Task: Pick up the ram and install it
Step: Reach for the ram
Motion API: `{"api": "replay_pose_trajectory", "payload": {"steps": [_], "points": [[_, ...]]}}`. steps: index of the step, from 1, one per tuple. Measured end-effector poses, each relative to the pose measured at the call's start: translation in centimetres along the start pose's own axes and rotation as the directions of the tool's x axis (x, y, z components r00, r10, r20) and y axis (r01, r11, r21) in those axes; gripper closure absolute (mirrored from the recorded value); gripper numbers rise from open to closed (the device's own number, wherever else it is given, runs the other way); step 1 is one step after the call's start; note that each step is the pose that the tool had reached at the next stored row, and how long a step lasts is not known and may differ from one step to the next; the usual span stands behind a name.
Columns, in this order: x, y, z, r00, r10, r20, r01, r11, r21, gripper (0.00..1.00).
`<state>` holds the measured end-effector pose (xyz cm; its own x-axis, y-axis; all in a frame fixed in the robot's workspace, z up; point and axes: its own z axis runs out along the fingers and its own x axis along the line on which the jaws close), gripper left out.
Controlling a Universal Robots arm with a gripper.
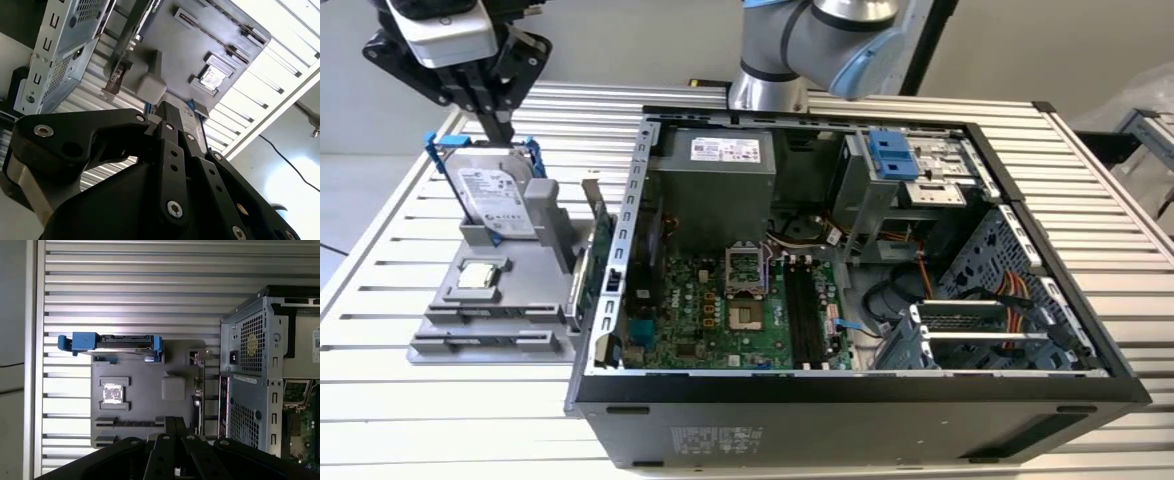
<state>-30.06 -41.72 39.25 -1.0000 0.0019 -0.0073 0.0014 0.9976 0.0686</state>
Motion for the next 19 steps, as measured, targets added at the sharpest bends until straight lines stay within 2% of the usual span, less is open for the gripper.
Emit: {"api": "replay_pose_trajectory", "payload": {"steps": [19], "points": [[2.56,0.00,-0.02,1.0000,-0.005,-0.0018,0.005,1.0000,0.0000,1.00]]}}
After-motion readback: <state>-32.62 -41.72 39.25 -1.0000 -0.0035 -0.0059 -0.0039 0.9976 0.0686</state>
